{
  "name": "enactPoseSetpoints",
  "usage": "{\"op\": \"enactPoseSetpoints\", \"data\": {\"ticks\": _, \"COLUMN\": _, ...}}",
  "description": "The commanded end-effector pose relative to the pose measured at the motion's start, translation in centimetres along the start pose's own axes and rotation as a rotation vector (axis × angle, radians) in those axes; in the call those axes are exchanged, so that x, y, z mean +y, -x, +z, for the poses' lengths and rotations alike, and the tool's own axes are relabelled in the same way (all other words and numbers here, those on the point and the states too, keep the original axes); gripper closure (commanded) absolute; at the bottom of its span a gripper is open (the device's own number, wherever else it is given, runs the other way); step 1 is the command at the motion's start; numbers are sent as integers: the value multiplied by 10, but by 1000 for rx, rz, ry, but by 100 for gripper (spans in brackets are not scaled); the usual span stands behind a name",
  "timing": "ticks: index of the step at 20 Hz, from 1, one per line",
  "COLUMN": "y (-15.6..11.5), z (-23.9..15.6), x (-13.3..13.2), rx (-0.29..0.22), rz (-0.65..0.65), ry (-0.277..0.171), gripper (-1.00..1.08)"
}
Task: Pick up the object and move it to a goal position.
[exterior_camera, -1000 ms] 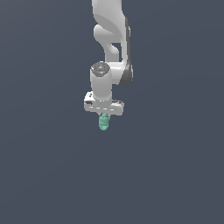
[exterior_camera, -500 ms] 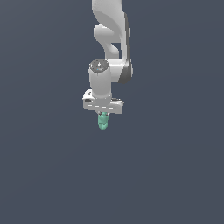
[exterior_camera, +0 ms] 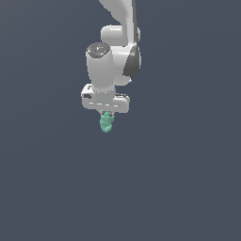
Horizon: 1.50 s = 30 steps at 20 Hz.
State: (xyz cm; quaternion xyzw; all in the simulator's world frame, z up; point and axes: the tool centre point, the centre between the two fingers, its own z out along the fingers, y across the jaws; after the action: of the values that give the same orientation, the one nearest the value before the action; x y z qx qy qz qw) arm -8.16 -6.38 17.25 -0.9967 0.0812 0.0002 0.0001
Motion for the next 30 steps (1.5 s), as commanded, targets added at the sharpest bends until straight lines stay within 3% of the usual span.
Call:
{"op": "enactPoseSetpoints", "data": {"ticks": 1, "y": 0, "z": -24, "x": 7, "rx": 1, "rz": 0, "ry": 0, "gripper": 108}}
{"op": "enactPoseSetpoints", "data": {"ticks": 22, "y": -8, "z": -241, "x": 66, "rx": 1, "rz": 1, "ry": 0, "gripper": 108}}
{"op": "enactPoseSetpoints", "data": {"ticks": 30, "y": -13, "z": -298, "x": 82, "rx": 0, "rz": 0, "ry": 0, "gripper": 108}}
